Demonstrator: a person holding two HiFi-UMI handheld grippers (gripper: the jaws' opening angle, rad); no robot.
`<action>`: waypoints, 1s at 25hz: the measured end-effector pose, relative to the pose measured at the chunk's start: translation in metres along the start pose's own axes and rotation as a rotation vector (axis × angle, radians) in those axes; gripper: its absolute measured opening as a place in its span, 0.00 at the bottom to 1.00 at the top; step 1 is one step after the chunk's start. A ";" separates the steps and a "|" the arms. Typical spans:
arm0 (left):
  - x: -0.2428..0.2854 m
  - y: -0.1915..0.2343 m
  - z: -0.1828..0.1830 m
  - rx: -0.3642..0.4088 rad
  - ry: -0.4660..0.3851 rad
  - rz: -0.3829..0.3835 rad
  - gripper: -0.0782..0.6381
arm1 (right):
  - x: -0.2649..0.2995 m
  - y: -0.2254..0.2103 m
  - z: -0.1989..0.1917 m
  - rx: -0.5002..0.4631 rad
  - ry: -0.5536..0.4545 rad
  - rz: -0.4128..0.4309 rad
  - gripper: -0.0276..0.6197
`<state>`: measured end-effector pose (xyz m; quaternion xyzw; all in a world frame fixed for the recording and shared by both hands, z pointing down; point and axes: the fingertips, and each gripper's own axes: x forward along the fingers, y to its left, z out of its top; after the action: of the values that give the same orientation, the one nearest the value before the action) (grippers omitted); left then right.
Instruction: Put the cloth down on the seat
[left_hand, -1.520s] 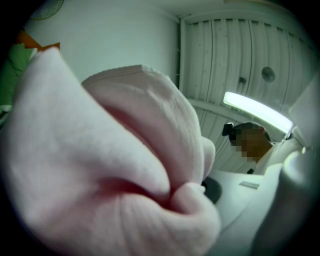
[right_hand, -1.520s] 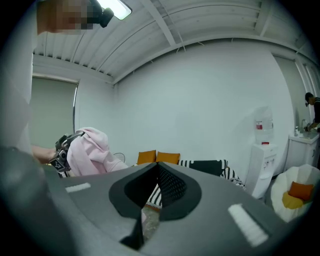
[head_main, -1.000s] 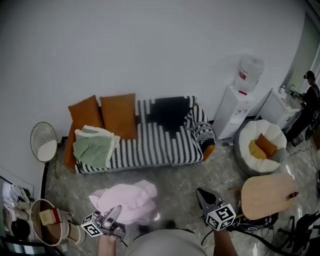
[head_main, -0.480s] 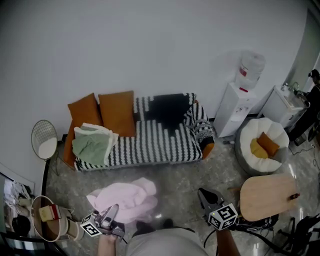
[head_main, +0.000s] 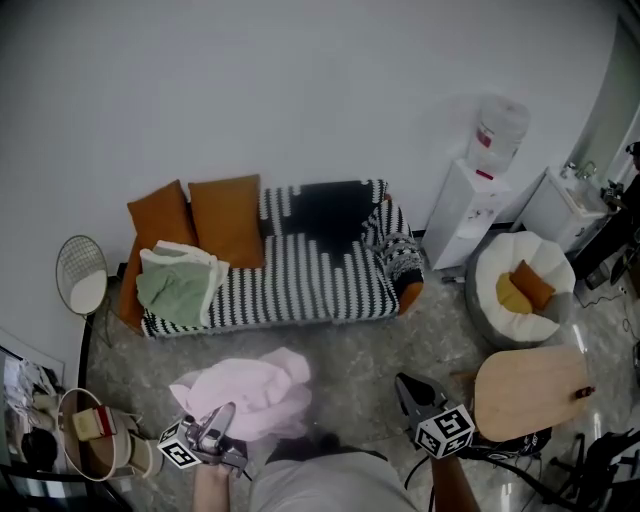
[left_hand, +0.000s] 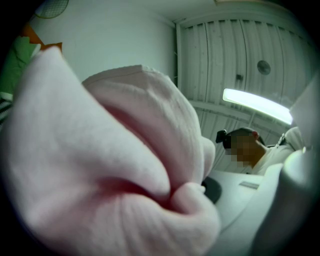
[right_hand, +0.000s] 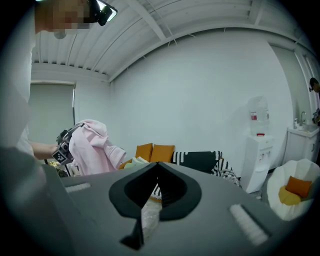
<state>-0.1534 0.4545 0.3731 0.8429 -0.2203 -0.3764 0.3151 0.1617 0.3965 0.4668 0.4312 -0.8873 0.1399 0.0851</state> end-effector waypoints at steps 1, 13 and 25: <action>0.002 0.002 0.001 -0.001 0.001 -0.001 0.26 | 0.002 -0.002 0.000 0.002 0.000 -0.001 0.05; 0.027 0.056 0.026 -0.035 0.027 -0.003 0.26 | 0.054 -0.022 0.008 0.014 0.019 -0.024 0.05; 0.061 0.139 0.079 -0.071 0.097 -0.004 0.26 | 0.146 -0.037 0.031 0.027 0.036 -0.053 0.05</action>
<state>-0.1958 0.2904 0.3987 0.8489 -0.1895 -0.3435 0.3542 0.1004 0.2559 0.4834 0.4530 -0.8719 0.1571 0.0991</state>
